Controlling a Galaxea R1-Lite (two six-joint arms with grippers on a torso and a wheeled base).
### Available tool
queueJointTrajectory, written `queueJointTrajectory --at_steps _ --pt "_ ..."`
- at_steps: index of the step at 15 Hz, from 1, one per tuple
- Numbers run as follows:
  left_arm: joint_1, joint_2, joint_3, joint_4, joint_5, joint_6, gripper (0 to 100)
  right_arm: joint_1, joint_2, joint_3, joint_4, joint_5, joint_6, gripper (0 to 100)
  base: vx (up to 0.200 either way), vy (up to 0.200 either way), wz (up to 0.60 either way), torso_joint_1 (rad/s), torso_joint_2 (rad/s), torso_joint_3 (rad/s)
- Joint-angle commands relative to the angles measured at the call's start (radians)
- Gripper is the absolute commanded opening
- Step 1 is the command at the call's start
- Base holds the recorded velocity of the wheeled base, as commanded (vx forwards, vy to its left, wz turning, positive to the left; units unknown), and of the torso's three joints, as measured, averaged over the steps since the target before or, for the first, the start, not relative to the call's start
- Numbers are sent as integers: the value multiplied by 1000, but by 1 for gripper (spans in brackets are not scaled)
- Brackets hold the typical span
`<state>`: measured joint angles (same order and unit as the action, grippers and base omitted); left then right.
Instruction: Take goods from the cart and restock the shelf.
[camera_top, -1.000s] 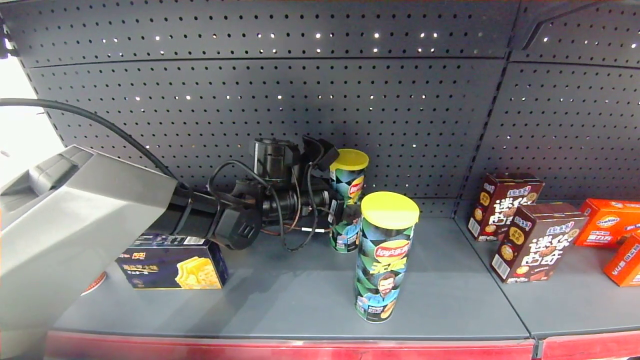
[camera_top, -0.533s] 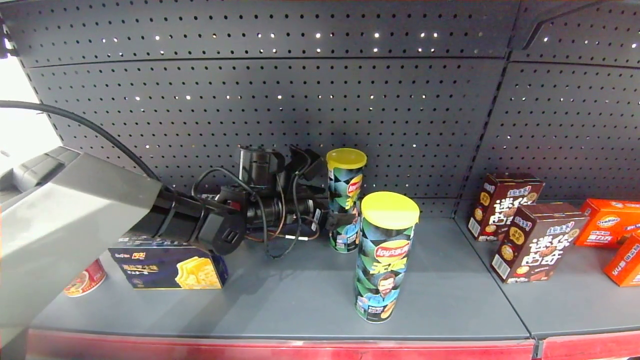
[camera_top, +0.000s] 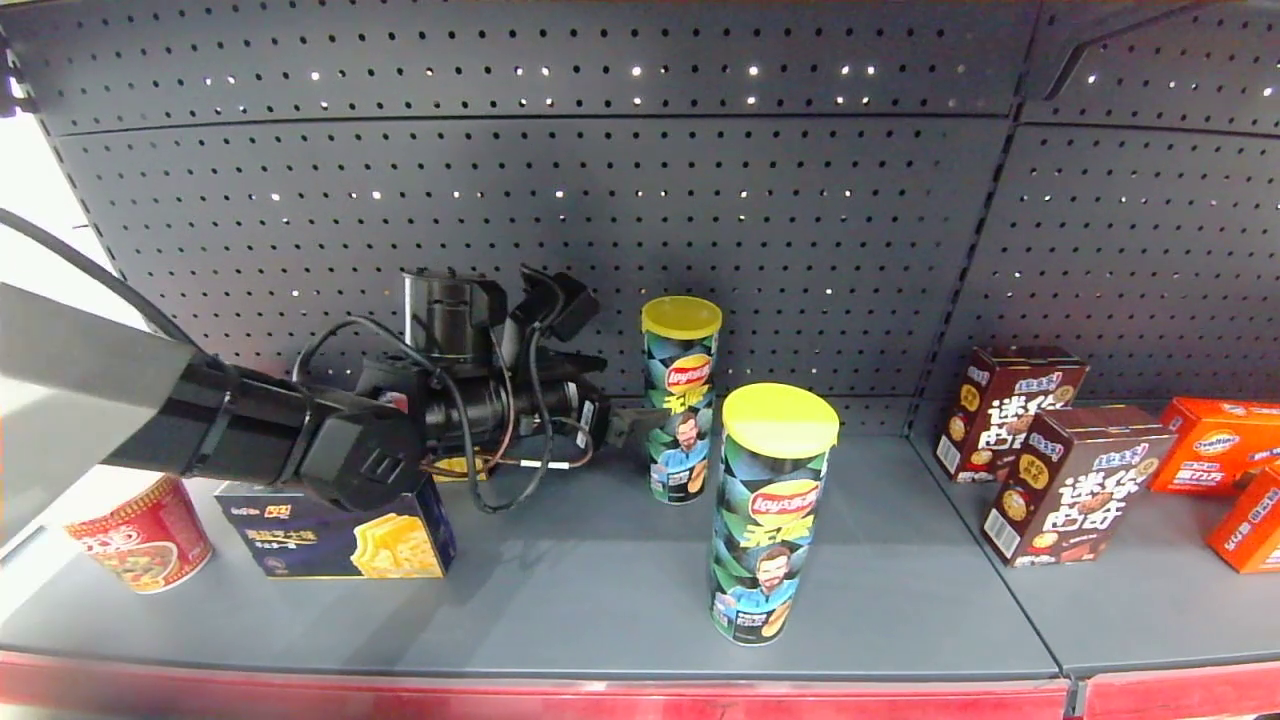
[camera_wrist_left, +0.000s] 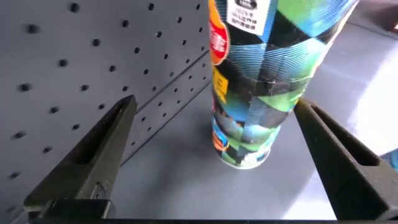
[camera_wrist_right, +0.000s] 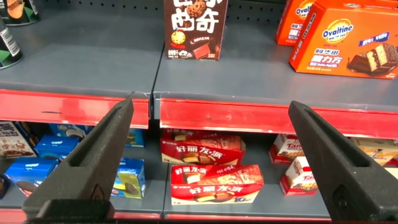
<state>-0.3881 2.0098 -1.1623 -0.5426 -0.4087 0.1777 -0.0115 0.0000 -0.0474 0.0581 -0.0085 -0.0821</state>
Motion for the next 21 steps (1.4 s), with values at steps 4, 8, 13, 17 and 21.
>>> queueJointTrajectory --at_steps 4,8,13,17,21 --pt "5 -171 105 1 2 -7 100 -1 0 0 0 -1 1 100 0 0 0 0 0 0" --pt "17 -276 113 13 34 -12 100 -1 0 0 0 1 -1 100 0 0 0 0 0 0" --pt "15 -479 162 3 148 -119 100 1 0 0 0 1 -1 100 0 0 0 0 0 0" --pt "17 -691 314 12 223 -121 100 -1 0 0 -1 1 -5 100 0 0 0 0 0 0" --pt "18 -924 469 38 332 -116 100 -1 0 0 0 -1 -7 100 0 0 0 0 0 0"
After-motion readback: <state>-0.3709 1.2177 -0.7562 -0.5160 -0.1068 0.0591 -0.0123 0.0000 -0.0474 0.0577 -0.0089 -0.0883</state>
